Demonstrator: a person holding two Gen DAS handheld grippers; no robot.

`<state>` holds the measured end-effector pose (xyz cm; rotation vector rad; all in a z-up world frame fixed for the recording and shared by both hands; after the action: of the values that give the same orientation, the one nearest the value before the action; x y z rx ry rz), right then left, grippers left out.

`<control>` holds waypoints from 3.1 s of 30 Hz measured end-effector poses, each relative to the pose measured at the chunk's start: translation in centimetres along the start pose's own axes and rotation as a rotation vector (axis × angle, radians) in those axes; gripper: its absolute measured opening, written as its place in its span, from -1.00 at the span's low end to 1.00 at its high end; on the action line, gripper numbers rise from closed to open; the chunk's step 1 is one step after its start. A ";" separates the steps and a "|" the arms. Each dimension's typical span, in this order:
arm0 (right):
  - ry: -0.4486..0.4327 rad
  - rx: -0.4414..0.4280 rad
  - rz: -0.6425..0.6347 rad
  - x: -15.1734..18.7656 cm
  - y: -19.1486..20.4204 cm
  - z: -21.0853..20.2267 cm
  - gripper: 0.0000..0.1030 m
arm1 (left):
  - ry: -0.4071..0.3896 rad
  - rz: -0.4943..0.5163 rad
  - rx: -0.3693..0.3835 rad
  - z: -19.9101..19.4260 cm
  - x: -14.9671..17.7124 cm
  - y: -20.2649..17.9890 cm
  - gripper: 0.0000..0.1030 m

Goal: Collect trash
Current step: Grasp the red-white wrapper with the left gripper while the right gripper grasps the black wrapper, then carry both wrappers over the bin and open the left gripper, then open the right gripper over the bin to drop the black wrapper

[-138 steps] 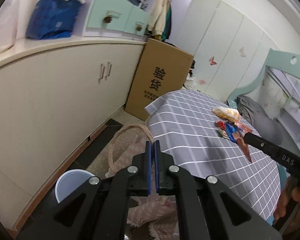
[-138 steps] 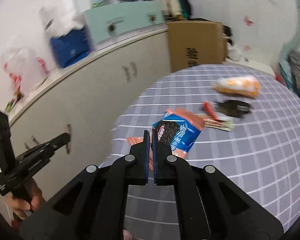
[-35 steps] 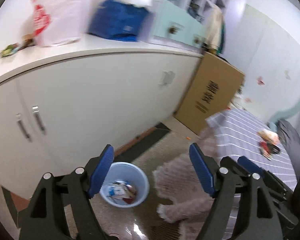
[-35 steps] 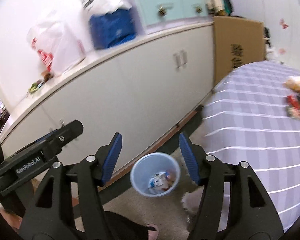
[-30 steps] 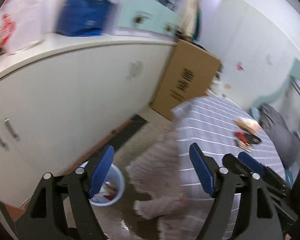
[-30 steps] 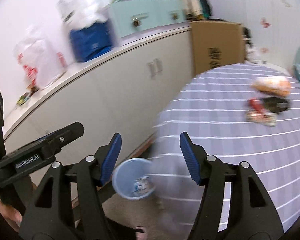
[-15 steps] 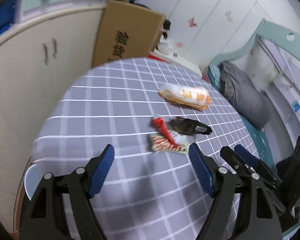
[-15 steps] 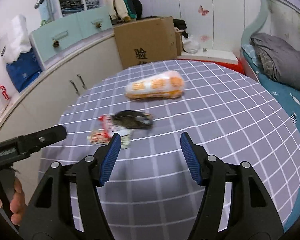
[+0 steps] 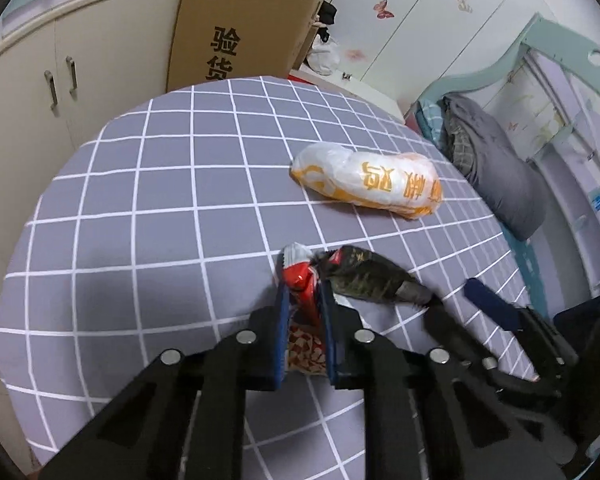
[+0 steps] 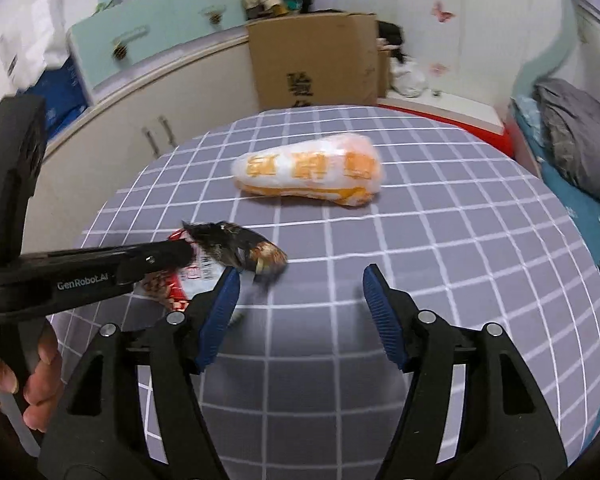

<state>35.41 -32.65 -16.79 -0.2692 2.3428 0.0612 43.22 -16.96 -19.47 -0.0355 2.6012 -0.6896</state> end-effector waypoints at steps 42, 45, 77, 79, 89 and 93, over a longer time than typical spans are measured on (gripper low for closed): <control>-0.096 -0.323 -0.273 -2.9 31.1 -0.3 -0.59 | -0.328 -0.337 -0.118 -21.8 7.3 28.4 -0.83; -0.051 -0.372 -0.298 -1.6 35.4 1.5 -0.59 | -0.320 -0.392 -0.208 -21.8 8.8 32.9 -0.83; 0.165 -0.363 -0.242 6.9 41.9 13.2 -0.59 | -0.140 -0.555 -0.376 -12.9 12.4 43.4 0.10; 0.166 -0.365 -0.240 7.0 42.1 13.2 -0.59 | -0.147 -0.560 -0.381 -13.4 12.8 43.5 0.12; 0.157 -0.378 -0.237 6.8 42.5 13.0 -0.58 | -0.181 -0.575 -0.411 -15.1 13.9 44.5 0.19; 0.128 -0.386 -0.228 6.4 42.8 12.8 -0.58 | -0.183 -0.568 -0.420 -15.3 14.0 44.5 0.22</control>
<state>30.83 9.63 -31.93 -0.7468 2.3974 0.3964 27.97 27.23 -34.60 -0.9450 2.5098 -0.2781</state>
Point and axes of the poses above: each gripper's, at about its wrist camera, not at the fingertips, and z roughly the way its jaws point, y to its left, x to its underside, the point moved 2 cm from there along z, roughly the way its jaws point, and after that the axes turned 12 degrees about -z, right-handed, at the moved point
